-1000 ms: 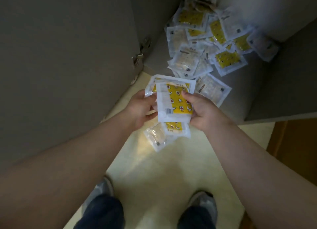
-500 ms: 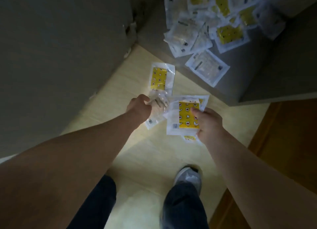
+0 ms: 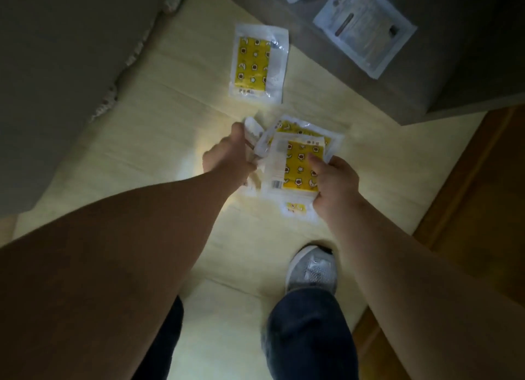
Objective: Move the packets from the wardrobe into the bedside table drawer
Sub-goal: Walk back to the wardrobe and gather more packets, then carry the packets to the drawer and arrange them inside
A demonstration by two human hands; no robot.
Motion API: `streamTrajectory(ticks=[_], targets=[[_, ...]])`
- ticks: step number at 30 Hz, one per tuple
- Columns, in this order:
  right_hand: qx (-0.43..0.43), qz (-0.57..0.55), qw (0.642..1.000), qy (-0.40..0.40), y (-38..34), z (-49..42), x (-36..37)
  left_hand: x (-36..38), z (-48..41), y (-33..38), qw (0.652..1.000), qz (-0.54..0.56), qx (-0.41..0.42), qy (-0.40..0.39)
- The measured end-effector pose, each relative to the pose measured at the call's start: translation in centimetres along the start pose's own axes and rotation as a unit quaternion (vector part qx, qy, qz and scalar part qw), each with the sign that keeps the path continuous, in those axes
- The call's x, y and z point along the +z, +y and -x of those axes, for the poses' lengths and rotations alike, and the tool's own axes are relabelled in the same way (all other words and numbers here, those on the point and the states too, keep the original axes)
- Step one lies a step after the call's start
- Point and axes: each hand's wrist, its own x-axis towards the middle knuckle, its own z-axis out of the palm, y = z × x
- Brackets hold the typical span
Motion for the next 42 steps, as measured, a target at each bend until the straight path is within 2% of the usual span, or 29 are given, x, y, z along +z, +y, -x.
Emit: streamTrajectory(ticks=[2, 5, 11, 16, 20, 24, 27, 31, 35, 38, 42], targets=[[0.013, 0.004, 1.000, -0.007, -0.1, 1.8, -0.5, -0.9, 1.9, -0.5, 0.997, 0.054, -0.017, -0.048], [0.029, 0.008, 0.999, -0.019, -0.9, 5.7, -1.5, -2.8, 5.4, -1.0, 0.982, 0.165, -0.050, -0.072], [0.057, 0.007, 0.995, -0.080, -5.5, 16.7, -3.7, -11.0, 13.0, -0.1, 0.907, 0.393, -0.125, -0.085], [0.063, -0.040, 0.981, -0.182, -11.0, 26.4, -4.7, -18.2, 20.3, 1.9, 0.878, 0.441, -0.159, -0.093], [0.041, -0.051, 0.969, -0.240, -15.8, 32.3, -4.6, -24.3, 25.8, 3.7, 0.787, 0.590, -0.138, -0.117], [0.011, -0.010, 0.962, -0.273, -19.4, 37.5, -4.5, -30.0, 31.3, 4.9, 0.716, 0.685, -0.111, -0.075], [-0.008, 0.024, 0.955, -0.296, -20.9, 42.0, -4.9, -33.5, 35.9, 5.1, 0.685, 0.721, -0.097, -0.044], [-0.043, 0.081, 0.941, -0.326, -21.1, 48.2, -5.9, -36.4, 42.2, 3.9, 0.643, 0.756, -0.121, 0.003], [-0.071, 0.144, 0.918, -0.363, -18.8, 53.7, -6.1, -38.0, 49.4, 1.3, 0.635, 0.767, -0.084, 0.020], [-0.091, 0.194, 0.894, -0.393, -16.1, 58.0, -5.3, -38.2, 54.6, -1.6, 0.647, 0.748, -0.089, 0.120], [-0.106, 0.249, 0.858, -0.437, -11.0, 63.8, -3.5, -36.9, 60.3, -7.1, 0.614, 0.736, -0.160, 0.235]])
